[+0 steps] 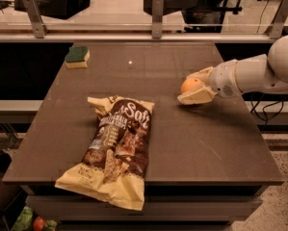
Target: Move orange near sponge
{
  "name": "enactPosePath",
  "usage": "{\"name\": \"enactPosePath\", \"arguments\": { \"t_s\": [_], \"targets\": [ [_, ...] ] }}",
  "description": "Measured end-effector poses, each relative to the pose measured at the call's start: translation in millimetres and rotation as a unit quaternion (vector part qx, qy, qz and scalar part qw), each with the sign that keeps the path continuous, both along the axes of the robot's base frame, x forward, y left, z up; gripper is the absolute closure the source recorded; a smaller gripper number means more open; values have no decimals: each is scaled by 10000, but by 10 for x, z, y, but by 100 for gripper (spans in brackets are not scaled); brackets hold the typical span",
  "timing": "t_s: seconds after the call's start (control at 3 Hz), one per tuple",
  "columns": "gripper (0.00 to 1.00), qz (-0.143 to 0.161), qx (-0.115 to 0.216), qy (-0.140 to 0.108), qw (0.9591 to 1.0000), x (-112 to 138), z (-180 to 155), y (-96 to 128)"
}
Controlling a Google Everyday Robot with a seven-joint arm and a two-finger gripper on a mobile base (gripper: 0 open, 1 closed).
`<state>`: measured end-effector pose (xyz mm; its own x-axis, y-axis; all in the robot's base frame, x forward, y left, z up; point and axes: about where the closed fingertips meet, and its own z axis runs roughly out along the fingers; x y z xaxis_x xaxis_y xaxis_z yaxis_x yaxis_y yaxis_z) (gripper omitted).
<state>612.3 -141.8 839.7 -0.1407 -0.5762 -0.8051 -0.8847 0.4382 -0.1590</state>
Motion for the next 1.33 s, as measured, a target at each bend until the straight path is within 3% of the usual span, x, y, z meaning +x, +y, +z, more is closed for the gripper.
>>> {"name": "enactPosePath", "arguments": {
  "t_s": [0.33,0.67,1.33],
  "targets": [
    [87,20,3,5,10000,0,-6,23],
    [100,38,4,11,10000,0,-11,45],
    [100,42,-217,-155,9996,256,299,104]
  ]
}}
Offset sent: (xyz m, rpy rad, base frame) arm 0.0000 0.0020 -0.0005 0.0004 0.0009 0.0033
